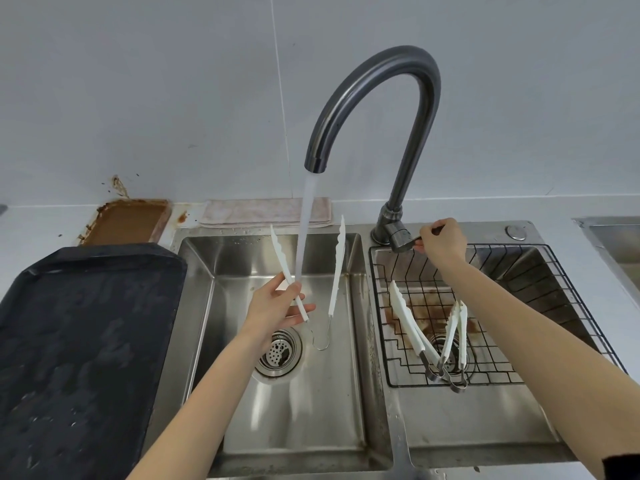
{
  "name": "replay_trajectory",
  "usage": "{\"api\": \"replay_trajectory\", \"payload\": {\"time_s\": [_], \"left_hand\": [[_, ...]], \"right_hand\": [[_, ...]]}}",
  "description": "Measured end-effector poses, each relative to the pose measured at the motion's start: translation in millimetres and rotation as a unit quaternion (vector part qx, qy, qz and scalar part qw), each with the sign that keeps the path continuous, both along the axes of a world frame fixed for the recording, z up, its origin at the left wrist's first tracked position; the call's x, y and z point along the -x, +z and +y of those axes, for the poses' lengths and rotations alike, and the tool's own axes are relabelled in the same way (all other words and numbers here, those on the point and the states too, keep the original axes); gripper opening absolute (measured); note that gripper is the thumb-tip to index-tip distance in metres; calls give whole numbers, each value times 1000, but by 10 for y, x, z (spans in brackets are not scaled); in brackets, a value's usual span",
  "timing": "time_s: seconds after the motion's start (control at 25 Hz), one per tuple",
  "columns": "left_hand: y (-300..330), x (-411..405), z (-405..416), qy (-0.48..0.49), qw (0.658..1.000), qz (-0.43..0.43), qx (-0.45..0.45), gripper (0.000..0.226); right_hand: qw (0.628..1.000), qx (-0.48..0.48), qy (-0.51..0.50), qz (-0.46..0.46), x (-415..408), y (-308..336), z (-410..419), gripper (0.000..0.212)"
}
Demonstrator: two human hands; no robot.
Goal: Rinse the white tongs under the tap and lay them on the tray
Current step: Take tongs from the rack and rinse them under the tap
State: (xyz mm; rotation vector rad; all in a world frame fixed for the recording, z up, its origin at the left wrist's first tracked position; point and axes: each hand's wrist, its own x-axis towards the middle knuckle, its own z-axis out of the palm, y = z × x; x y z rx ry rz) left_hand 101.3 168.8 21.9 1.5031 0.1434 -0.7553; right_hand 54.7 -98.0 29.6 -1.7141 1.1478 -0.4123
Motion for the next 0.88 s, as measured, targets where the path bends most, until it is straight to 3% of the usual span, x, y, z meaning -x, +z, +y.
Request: {"api": "replay_trajectory", "payload": {"time_s": [0.16, 0.28, 0.48, 0.64, 0.88], "left_hand": [[-18, -14, 3, -4, 1000, -3, -6, 41], [-33, -34, 18, -3, 1000, -2, -5, 43], [-95, -53, 81, -2, 1000, 3, -2, 45], [-146, -15, 48, -16, 1000, -9, -9, 27], [-239, -66, -57, -25, 995, -60, -71, 24]], "right_hand": [[998, 19, -49, 18, 91, 39, 228, 52], [1000, 23, 6, 9, 179, -62, 703, 55], [974, -167, 153, -11, 19, -203, 1323, 61], [950, -274, 150, -26, -50, -375, 1593, 38], [952, -284, 114, 20, 19, -556, 1725, 16]]}}
